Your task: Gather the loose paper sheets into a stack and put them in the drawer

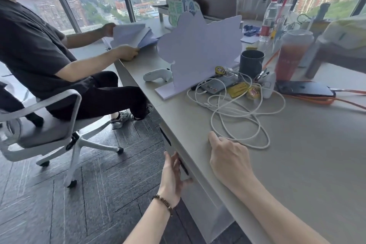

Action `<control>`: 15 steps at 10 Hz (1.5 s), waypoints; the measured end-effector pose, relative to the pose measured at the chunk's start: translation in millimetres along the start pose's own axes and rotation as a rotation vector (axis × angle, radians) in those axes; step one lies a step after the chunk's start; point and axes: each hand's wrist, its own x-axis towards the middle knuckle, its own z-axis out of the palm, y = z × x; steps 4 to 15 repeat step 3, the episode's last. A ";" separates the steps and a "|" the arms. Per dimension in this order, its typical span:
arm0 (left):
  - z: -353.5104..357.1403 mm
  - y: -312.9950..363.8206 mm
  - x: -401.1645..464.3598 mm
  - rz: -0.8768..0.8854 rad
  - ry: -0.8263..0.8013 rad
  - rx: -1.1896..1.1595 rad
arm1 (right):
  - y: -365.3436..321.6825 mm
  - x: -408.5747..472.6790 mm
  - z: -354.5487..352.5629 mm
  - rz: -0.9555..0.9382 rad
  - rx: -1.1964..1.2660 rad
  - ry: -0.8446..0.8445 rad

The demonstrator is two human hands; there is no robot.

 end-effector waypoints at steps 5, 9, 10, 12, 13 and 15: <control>-17.8 1.3 -9.7 -0.042 0.055 -0.058 | -3.8 -5.2 1.2 0.043 0.063 -0.063; -17.8 1.3 -9.7 -0.042 0.055 -0.058 | -3.8 -5.2 1.2 0.043 0.063 -0.063; -17.8 1.3 -9.7 -0.042 0.055 -0.058 | -3.8 -5.2 1.2 0.043 0.063 -0.063; -17.8 1.3 -9.7 -0.042 0.055 -0.058 | -3.8 -5.2 1.2 0.043 0.063 -0.063; -17.8 1.3 -9.7 -0.042 0.055 -0.058 | -3.8 -5.2 1.2 0.043 0.063 -0.063; -17.8 1.3 -9.7 -0.042 0.055 -0.058 | -3.8 -5.2 1.2 0.043 0.063 -0.063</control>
